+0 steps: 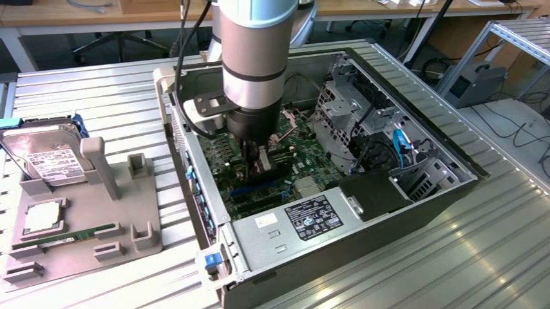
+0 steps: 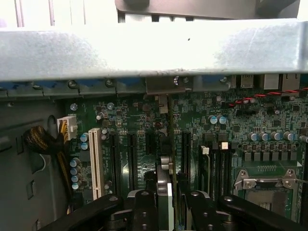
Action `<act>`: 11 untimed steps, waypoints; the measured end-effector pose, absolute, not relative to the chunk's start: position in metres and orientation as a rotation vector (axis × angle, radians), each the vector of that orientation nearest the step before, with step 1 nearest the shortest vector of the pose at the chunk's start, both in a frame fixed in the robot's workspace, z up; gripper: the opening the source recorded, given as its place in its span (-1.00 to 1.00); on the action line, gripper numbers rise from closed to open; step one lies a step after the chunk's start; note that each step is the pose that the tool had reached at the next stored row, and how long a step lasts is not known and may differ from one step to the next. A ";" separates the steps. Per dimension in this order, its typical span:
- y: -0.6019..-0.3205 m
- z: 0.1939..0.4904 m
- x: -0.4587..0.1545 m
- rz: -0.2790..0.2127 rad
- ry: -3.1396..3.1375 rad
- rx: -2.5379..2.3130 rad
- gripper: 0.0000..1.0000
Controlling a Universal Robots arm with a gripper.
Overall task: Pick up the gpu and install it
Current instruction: 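Insert the gpu into the slot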
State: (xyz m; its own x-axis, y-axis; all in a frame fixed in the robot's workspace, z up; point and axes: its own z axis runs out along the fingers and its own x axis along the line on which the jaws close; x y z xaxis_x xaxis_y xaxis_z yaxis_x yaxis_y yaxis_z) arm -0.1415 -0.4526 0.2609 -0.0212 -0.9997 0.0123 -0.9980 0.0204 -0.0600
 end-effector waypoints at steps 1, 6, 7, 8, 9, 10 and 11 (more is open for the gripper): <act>-0.453 0.261 -0.142 -0.080 2.220 -2.174 -0.44; -0.453 0.259 -0.142 -0.080 2.220 -2.174 -0.44; -0.453 0.258 -0.142 -0.080 2.220 -2.174 -0.44; -0.453 0.258 -0.142 -0.080 2.220 -2.174 -0.44; -0.453 0.258 -0.142 -0.080 2.220 -2.174 -0.44; -0.453 0.257 -0.142 -0.080 2.220 -2.174 -0.44; -0.453 0.257 -0.142 -0.080 2.220 -2.174 -0.44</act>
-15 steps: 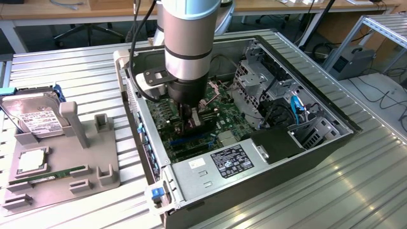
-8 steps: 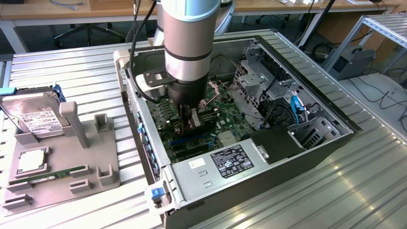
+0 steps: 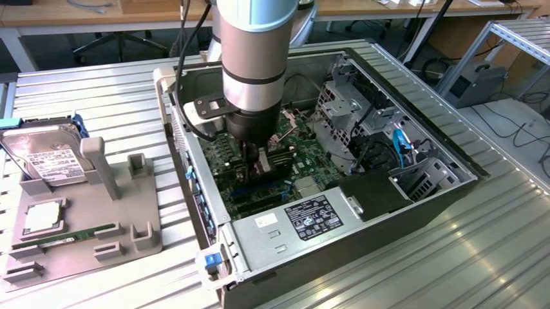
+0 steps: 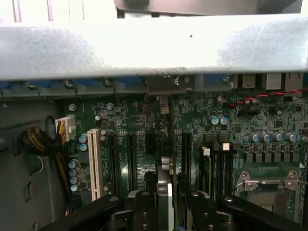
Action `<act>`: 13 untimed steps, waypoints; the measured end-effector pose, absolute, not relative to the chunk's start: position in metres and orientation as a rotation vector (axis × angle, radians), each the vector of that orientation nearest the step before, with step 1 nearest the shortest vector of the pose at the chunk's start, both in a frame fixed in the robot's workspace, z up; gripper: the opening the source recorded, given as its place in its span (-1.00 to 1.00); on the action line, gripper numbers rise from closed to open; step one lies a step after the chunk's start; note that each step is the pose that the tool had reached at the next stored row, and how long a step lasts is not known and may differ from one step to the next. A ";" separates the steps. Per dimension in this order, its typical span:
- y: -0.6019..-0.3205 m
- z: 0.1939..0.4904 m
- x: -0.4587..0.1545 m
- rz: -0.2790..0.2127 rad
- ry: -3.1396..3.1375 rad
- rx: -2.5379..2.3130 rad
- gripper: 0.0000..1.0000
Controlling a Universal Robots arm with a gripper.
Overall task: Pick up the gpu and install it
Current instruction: 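Insert the gpu into the slot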
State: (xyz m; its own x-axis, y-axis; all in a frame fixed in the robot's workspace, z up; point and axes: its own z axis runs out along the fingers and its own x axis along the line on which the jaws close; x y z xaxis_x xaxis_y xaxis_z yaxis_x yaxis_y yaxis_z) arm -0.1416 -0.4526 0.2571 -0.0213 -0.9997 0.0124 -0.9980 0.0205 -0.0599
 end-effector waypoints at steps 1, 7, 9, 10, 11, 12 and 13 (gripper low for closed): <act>-0.453 0.257 -0.142 -0.080 2.220 -2.174 -0.44; -0.453 0.257 -0.142 -0.080 2.220 -2.174 -0.44; -0.453 0.256 -0.142 -0.080 2.220 -2.174 -0.44; -0.453 0.256 -0.142 -0.080 2.220 -2.174 -0.44; -0.453 0.255 -0.142 -0.080 2.220 -2.174 -0.44; -0.453 0.255 -0.142 -0.080 2.220 -2.174 -0.44; -0.453 0.255 -0.142 -0.080 2.220 -2.175 -0.44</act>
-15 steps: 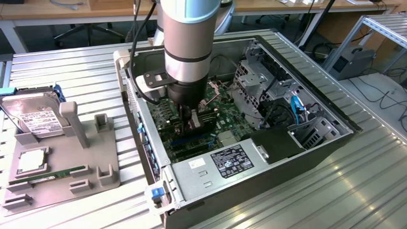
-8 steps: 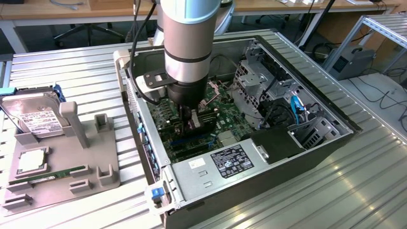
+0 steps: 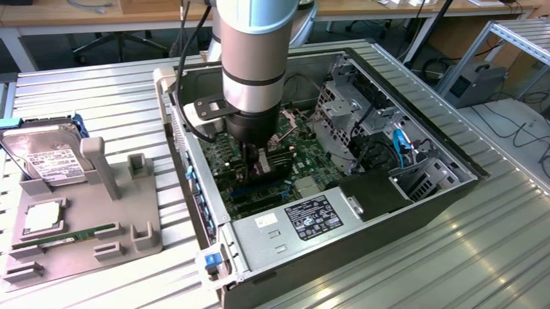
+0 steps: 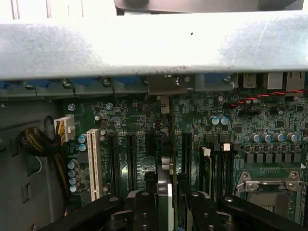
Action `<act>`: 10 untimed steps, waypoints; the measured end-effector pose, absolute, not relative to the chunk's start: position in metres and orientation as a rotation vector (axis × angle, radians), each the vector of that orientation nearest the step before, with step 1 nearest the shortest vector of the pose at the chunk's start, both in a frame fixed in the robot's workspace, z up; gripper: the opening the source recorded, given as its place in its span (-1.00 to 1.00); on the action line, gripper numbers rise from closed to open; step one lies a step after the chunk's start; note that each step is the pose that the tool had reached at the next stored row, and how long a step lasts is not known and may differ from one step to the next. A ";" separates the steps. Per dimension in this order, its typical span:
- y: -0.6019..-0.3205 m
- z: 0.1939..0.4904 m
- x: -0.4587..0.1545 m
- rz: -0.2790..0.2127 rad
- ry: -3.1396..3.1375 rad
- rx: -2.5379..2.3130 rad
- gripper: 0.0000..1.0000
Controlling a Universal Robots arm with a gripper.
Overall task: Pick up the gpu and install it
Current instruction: 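Insert the gpu into the slot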
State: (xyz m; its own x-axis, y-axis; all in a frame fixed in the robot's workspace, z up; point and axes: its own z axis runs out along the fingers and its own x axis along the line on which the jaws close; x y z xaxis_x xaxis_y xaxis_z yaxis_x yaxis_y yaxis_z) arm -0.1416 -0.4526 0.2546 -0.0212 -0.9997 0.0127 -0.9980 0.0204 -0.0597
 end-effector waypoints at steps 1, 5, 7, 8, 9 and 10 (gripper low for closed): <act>-0.453 0.255 -0.142 -0.080 2.220 -2.174 -0.44; -0.453 0.254 -0.142 -0.080 2.220 -2.174 -0.44; -0.453 0.253 -0.142 -0.080 2.220 -2.174 -0.44; -0.453 0.253 -0.142 -0.080 2.220 -2.174 -0.44; -0.453 0.253 -0.142 -0.080 2.220 -2.174 -0.44; -0.453 0.253 -0.142 -0.080 2.220 -2.174 -0.44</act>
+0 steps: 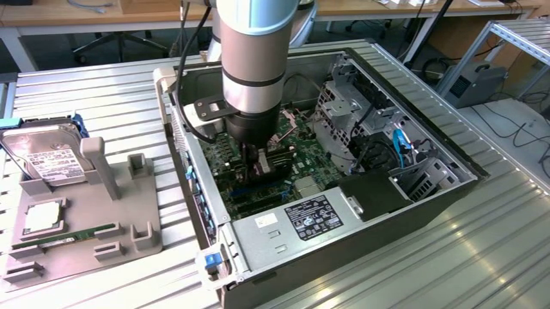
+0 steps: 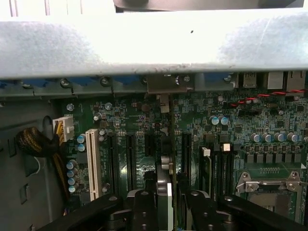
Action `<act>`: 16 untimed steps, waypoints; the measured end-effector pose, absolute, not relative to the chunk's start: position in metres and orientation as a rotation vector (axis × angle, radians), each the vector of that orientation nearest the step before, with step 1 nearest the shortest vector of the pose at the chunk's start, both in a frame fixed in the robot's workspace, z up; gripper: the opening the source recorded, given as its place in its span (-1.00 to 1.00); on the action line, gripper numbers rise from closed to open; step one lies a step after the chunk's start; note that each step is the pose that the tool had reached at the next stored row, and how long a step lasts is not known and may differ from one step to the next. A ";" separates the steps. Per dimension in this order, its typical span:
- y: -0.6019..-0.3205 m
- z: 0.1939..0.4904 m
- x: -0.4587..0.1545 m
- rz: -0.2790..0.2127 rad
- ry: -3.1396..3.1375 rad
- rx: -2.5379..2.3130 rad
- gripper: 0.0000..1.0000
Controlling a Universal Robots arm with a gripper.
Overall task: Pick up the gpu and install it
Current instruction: 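Insert the gpu into the slot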
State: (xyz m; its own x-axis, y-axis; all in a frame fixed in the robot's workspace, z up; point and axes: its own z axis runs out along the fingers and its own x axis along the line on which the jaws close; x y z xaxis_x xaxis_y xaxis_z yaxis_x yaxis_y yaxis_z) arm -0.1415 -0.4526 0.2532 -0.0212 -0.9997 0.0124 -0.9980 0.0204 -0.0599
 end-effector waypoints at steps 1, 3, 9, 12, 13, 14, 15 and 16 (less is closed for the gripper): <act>-0.453 0.253 -0.142 -0.080 2.220 -2.174 -0.44; -0.453 0.253 -0.142 -0.080 2.220 -2.174 -0.44; -0.453 0.253 -0.142 -0.080 2.220 -2.174 -0.44; -0.453 0.253 -0.142 -0.080 2.220 -2.174 -0.44; -0.453 0.254 -0.142 -0.080 2.220 -2.174 -0.44; -0.453 0.254 -0.142 -0.080 2.220 -2.174 -0.44; -0.453 0.255 -0.141 -0.080 2.220 -2.174 -0.44; -0.453 0.255 -0.141 -0.080 2.220 -2.174 -0.44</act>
